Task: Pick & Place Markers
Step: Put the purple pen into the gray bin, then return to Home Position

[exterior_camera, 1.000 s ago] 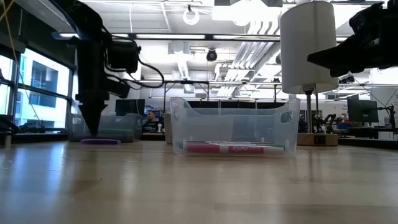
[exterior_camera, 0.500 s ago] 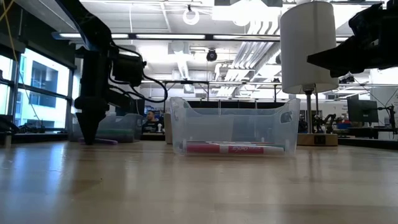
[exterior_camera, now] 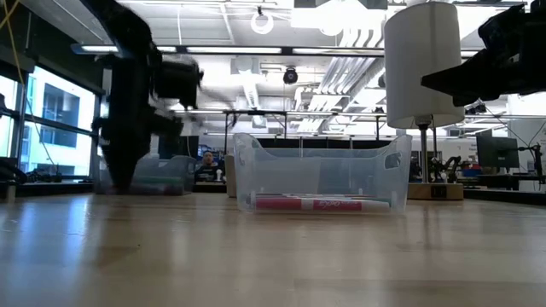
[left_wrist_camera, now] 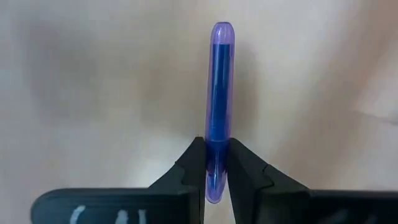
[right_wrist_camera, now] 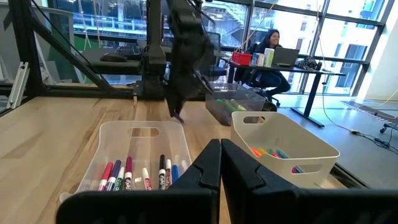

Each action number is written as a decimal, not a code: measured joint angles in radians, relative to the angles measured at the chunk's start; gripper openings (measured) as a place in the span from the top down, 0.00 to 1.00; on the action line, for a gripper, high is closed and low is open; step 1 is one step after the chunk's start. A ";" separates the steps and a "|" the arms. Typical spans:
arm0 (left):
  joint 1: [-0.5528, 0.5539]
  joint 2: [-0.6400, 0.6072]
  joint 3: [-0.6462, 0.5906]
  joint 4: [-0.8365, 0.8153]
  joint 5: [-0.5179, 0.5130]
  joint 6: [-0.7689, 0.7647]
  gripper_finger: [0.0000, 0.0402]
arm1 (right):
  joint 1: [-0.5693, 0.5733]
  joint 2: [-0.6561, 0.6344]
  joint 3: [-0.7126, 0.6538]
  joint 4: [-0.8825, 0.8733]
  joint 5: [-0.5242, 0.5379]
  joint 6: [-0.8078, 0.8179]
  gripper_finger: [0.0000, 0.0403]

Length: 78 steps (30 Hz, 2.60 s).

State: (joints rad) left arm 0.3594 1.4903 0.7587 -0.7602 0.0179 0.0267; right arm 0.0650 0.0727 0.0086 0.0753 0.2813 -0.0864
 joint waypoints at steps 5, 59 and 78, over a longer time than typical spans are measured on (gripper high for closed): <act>0.001 -0.062 0.085 -0.022 0.082 0.027 0.92 | 0.000 0.000 0.000 0.000 0.000 0.000 1.00; -0.218 -0.050 0.456 0.198 0.095 -0.092 0.97 | 0.000 0.000 0.000 0.000 0.000 0.000 1.00; -0.626 -0.963 -0.436 0.708 -0.306 -0.337 1.00 | 0.000 0.000 0.000 0.002 0.000 0.000 1.00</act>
State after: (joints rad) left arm -0.2661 0.5275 0.3222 -0.0521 -0.2880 -0.3108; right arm 0.0653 0.0724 0.0085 0.0769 0.2817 -0.0868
